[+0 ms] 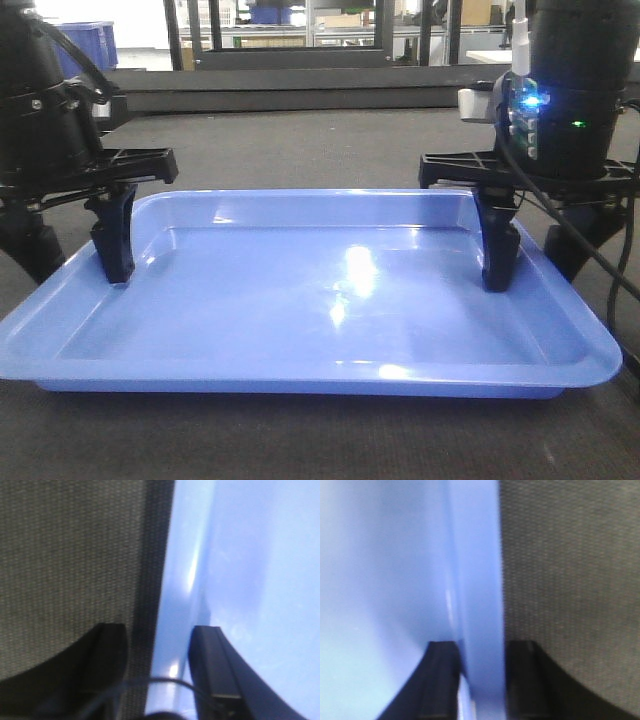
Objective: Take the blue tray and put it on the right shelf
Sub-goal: 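Close both grippers on the tray rims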
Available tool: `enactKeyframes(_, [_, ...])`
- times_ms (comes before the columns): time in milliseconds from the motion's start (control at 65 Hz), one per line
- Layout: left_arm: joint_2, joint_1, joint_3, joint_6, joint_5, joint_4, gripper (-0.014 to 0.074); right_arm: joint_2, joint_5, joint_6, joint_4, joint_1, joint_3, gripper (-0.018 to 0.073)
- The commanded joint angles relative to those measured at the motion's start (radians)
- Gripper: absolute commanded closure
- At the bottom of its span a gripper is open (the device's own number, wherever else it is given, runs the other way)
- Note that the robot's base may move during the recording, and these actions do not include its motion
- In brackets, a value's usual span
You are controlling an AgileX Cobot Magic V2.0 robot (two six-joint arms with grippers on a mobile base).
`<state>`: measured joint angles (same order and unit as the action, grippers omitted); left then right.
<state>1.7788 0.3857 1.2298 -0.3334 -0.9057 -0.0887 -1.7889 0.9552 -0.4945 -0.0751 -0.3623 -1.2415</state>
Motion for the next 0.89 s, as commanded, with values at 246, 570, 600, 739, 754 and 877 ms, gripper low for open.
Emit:
enactKeyframes(246, [-0.045, 0.004, 0.020, 0.004, 0.014, 0.009, 0.0530, 0.046, 0.002, 0.006, 0.014, 0.001, -0.020, 0.0327])
enactKeyframes(570, [-0.045, 0.004, 0.020, 0.004, 0.014, 0.009, 0.0544, 0.046, 0.001, 0.010, 0.014, 0.001, -0.020, 0.0328])
enactKeyframes(600, [-0.045, 0.004, 0.020, 0.004, 0.014, 0.009, 0.0544, 0.046, 0.001, 0.010, 0.014, 0.001, -0.020, 0.0330])
enactKeyframes(739, [-0.045, 0.004, 0.020, 0.006, 0.014, 0.009, 0.0544, 0.046, 0.001, 0.015, 0.014, 0.001, -0.020, 0.0388])
enactKeyframes(754, [-0.045, 0.004, 0.020, 0.006, 0.014, 0.009, 0.0544, 0.046, 0.001, 0.015, 0.014, 0.001, -0.020, 0.0393])
enactKeyframes(877, [-0.045, 0.004, 0.020, 0.006, 0.014, 0.009, 0.0544, 0.046, -0.001, 0.015, 0.014, 0.001, -0.020, 0.0403])
